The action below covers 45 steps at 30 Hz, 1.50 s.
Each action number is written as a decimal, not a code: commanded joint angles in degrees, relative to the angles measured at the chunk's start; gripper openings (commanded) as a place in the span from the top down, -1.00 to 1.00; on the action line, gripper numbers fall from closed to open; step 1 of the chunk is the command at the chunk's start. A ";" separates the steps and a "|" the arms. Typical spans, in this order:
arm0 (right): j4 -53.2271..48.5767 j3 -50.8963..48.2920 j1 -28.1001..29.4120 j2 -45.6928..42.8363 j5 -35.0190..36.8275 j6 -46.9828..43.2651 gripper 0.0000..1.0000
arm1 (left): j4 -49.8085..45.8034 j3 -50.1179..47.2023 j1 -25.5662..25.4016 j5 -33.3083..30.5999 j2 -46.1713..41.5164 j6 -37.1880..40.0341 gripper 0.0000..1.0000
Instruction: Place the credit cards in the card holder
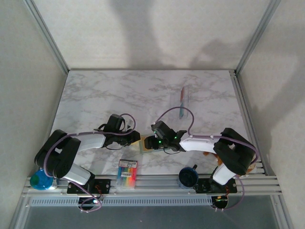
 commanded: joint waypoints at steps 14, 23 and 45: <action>-5.48 0.53 -1.46 0.40 -4.61 2.34 0.16 | -0.62 0.37 -2.77 1.57 1.61 0.62 0.53; -9.13 2.53 -1.83 2.49 -5.78 2.95 0.19 | -0.53 -0.16 -3.07 0.13 2.85 0.28 0.53; 10.10 -3.03 -5.04 6.99 -20.32 7.30 0.50 | -2.13 0.81 -3.07 0.35 -2.09 0.52 0.44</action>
